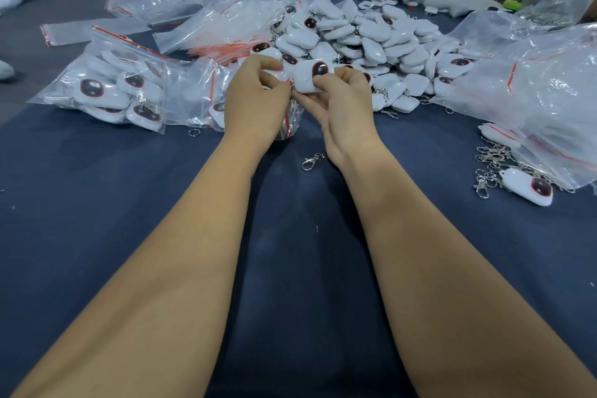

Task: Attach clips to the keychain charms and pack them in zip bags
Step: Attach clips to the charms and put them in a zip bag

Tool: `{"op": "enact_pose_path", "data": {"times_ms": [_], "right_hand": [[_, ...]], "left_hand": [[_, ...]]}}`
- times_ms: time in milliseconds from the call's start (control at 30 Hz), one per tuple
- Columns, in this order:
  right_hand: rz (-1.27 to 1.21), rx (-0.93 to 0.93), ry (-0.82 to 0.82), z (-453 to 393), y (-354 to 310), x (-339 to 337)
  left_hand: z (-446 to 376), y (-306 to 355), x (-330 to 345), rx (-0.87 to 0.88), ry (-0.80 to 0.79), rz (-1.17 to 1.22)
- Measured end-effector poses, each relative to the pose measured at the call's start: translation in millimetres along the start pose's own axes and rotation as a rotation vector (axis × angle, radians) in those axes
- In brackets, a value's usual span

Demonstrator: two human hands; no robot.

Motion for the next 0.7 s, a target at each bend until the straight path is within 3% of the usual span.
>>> {"op": "enact_pose_path", "data": {"times_ms": [167,333,533,700], "right_hand": [[0.429,-0.112,0.092,0.3,0.1,-2.7],[0.766,-0.289,0.066,2.8,-4.0,5.2],[0.789,-0.257,0.159,-1.2,-1.7,-5.3],[0.996,-0.275,-0.07,3.1,10.8,16.7]], "left_hand": [[1.1,6.9,-7.9,0.02,0.094,0.075],[3.2,22.4,-10.1,0.144,0.135,0.111],[3.8,25.5,-17.9,0.173,0.222,0.166],[3.5,25.3,-20.3,0.189,0.241,0.133]]}}
Point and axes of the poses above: each hand's wrist, its own z-axis away from the middle knuckle, its own x-axis out of the palm, y = z × x, the point moved 7 cm from there along -z, towards the middle knuckle, and after that the axes turned 11 degrees about x, right-handed, at the moved point
